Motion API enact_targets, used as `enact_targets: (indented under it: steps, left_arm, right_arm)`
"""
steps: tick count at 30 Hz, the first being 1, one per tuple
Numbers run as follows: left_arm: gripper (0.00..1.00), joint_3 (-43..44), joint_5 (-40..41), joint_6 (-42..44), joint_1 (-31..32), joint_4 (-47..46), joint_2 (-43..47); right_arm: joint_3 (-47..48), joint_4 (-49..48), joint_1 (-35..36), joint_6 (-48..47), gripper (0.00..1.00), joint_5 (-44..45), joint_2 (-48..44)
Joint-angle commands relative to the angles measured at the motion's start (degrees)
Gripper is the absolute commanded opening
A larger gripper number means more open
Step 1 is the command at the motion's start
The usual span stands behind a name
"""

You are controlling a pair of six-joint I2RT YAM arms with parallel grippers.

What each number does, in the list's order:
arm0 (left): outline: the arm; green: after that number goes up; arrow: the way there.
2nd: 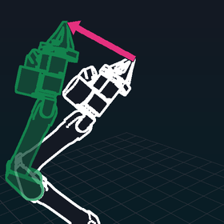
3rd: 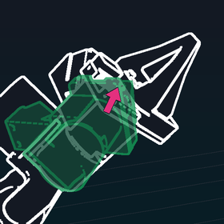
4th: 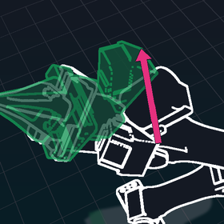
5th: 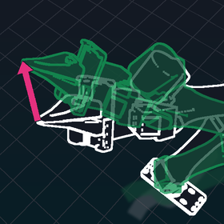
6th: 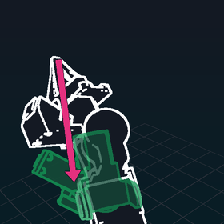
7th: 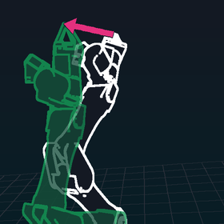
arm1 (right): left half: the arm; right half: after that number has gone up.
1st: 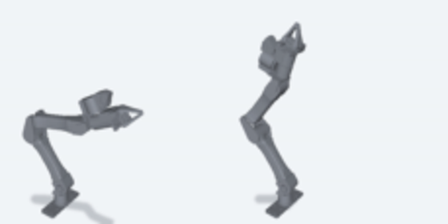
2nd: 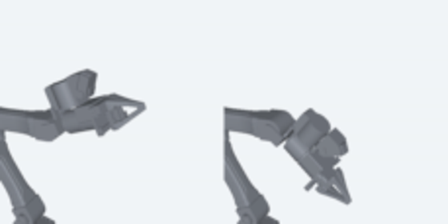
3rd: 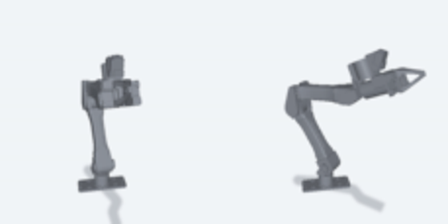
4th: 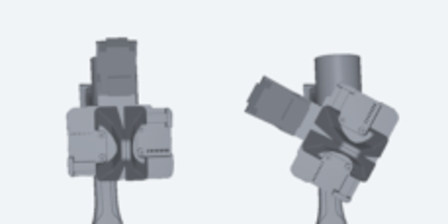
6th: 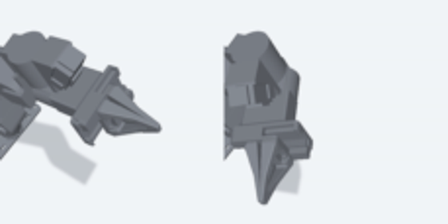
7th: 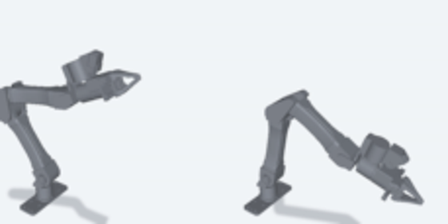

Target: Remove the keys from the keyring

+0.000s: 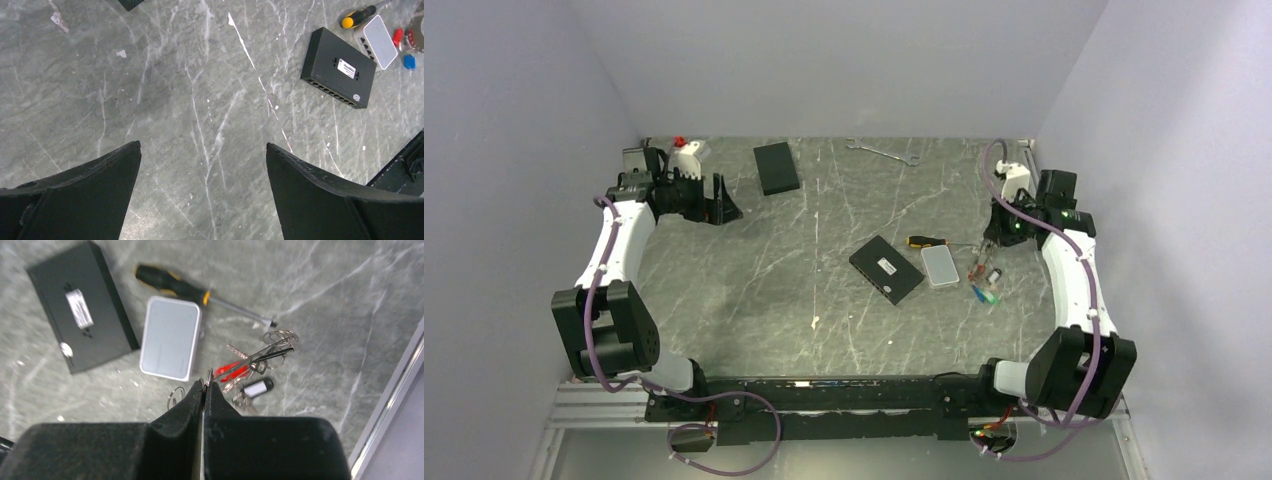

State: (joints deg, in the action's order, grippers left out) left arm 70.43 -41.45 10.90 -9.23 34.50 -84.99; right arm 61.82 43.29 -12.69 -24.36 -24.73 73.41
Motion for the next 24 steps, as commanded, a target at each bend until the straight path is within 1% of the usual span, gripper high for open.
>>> enact_targets:
  steps: [1, 5, 9, 11, 13, 15, 17, 21, 24]
  left_arm:
    - [0.99, 3.6, -3.5, 1.2, 0.0, 1.8, 1.9]
    - [0.99, 5.9, -4.2, 2.8, -0.1, 4.8, 2.1]
    - [0.99, 10.2, -5.8, 5.7, -0.1, 9.8, 1.1]
    - [0.99, 12.2, -7.5, 5.3, -0.1, 10.7, 0.6]
    - [0.98, 13.7, -11.1, 4.5, 0.1, 10.3, 0.4]
    - [0.97, 13.7, -14.3, 2.0, 0.7, 7.3, 0.8]
    - [0.99, 12.3, -14.9, -1.8, 2.6, 1.8, 1.8]
    - [0.99, 10.4, -12.5, -5.7, 8.5, -8.1, 2.6]
    - [0.99, 10.4, -9.6, -9.1, 14.9, -15.1, 1.0]
  right_arm:
    - [6.0, -6.1, 0.0, 10.7, 0.0, -4.9, -4.0]
    - [7.5, -12.3, 0.4, 18.2, 0.0, -6.2, -6.8]
    - [9.8, -18.2, 0.9, 26.7, 0.0, -7.2, -7.3]
    - [10.6, -21.1, 1.3, 31.4, 0.0, -7.5, -7.1]
    - [11.7, -23.1, 2.6, 35.7, 0.0, -7.4, -6.3]
    - [12.6, -24.6, 4.9, 38.9, 0.0, -5.7, -5.4]
    - [13.1, -26.3, 7.6, 41.6, 0.0, -3.6, -4.6]
    - [12.3, -32.3, 10.1, 50.9, 0.0, -3.9, -1.6]
    - [12.5, -35.1, 12.0, 56.7, 0.0, -3.1, 1.0]
